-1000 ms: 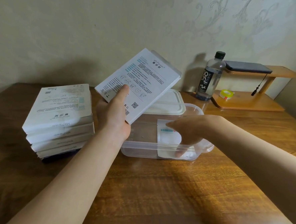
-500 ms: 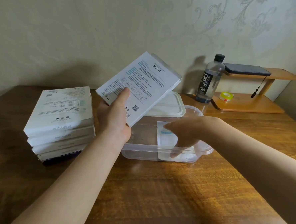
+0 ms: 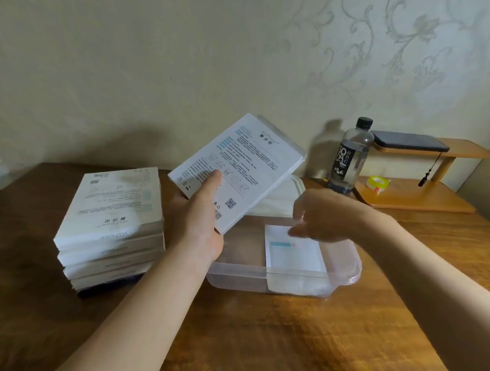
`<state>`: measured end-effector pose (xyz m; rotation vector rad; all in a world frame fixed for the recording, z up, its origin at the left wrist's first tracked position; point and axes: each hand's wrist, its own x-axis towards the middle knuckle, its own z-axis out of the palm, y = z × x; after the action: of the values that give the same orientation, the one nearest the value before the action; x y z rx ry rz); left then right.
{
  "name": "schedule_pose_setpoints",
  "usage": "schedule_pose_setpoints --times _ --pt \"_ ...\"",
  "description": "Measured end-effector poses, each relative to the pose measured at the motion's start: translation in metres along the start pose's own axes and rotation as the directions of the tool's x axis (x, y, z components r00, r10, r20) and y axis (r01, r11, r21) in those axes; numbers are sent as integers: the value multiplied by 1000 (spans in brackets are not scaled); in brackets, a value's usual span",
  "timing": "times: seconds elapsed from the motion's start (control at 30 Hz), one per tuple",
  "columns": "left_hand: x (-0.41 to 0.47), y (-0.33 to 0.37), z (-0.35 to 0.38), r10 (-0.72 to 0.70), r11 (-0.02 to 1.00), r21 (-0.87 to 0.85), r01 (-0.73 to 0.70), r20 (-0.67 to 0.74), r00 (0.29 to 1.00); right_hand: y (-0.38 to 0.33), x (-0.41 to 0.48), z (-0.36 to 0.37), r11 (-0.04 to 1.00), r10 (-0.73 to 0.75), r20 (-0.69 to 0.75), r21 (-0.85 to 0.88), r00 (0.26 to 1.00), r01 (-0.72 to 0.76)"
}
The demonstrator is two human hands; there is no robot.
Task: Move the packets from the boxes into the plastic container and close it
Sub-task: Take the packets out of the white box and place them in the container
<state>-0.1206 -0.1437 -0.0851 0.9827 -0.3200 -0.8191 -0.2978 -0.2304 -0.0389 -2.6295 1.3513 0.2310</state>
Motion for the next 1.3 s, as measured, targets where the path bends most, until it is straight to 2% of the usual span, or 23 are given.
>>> schedule_pose_setpoints --times 0.07,0.1,0.17,0.2,0.27,0.33,0.4,0.67,0.77,0.97,1.13,1.3 --pt "1 1 0 15 1000 18 -15 14 1000 4 -14 -35 952 121 -249 304 961 -41" --pt "1 3 1 23 999 25 -24 25 999 5 -20 -51 900 189 -365 436 912 -13" --pt "2 5 1 34 998 46 -37 68 997 4 -25 -75 799 264 -526 589 808 123" --pt "2 6 1 42 997 65 -48 91 995 1 -25 -82 756 264 -555 627 789 189" --pt "1 8 0 75 992 94 -87 131 989 -4 -20 -89 677 239 -504 699 830 229" --pt "-1 10 0 103 986 112 -123 162 981 -7 -16 -90 646 206 -407 740 890 189" --pt "-1 10 1 114 982 127 -137 172 978 -8 -16 -89 605 189 -343 778 920 166" --pt "1 11 0 154 971 156 -181 171 973 -7 -13 -92 438 151 -90 899 984 15" --pt "2 12 -1 178 965 162 -208 184 967 -13 -11 -94 432 139 -22 901 990 -41" --pt "1 13 1 170 973 118 -196 201 965 -19 -6 -95 466 176 -52 884 983 -37" --pt "2 12 -1 167 976 106 -191 200 965 -26 -5 -92 408 263 -119 913 957 1" --pt "2 13 0 137 987 57 -151 191 972 -20 -8 -96 335 254 -123 942 959 32"
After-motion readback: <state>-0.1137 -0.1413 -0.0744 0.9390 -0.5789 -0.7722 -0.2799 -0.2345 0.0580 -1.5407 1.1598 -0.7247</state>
